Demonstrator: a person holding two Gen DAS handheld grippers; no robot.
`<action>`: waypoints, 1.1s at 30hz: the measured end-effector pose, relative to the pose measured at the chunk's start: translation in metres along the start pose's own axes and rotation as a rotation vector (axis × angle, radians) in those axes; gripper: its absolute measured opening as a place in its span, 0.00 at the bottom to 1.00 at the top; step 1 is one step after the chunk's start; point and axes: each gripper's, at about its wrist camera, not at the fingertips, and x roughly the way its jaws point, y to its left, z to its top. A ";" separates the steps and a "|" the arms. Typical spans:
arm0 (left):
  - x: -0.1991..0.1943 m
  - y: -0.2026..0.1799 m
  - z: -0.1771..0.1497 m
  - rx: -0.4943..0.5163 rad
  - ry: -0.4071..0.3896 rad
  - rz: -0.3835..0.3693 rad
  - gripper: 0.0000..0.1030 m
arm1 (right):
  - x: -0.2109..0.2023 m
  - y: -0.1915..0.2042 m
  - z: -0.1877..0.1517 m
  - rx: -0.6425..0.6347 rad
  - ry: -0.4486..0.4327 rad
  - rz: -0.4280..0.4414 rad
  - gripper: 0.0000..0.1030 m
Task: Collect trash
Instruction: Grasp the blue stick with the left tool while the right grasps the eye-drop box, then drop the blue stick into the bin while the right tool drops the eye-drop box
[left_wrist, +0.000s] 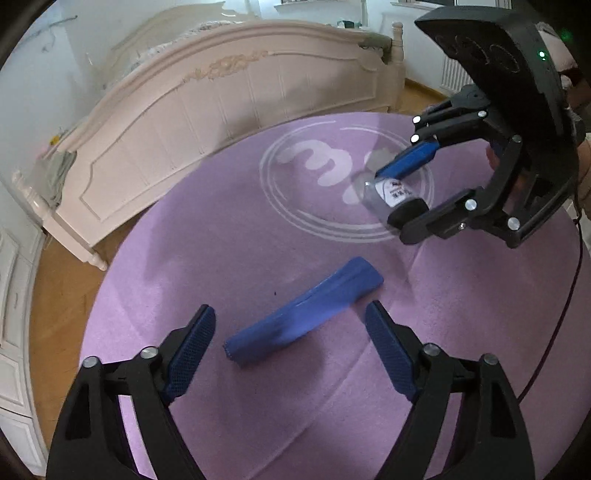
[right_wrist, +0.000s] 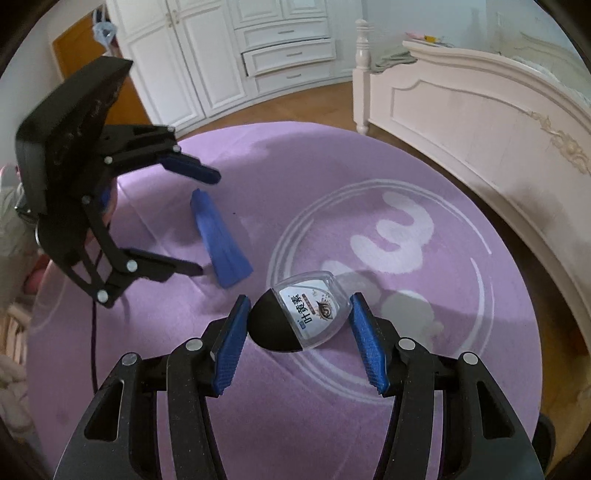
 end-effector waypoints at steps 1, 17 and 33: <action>0.000 0.002 -0.001 -0.032 0.002 -0.018 0.65 | 0.001 0.001 0.000 -0.011 0.002 -0.004 0.55; -0.014 0.000 -0.020 -0.443 -0.077 0.139 0.16 | -0.002 0.002 -0.007 0.005 -0.002 -0.051 0.53; -0.054 -0.067 0.032 -0.503 -0.213 0.077 0.14 | -0.111 -0.065 -0.100 0.438 -0.268 0.064 0.53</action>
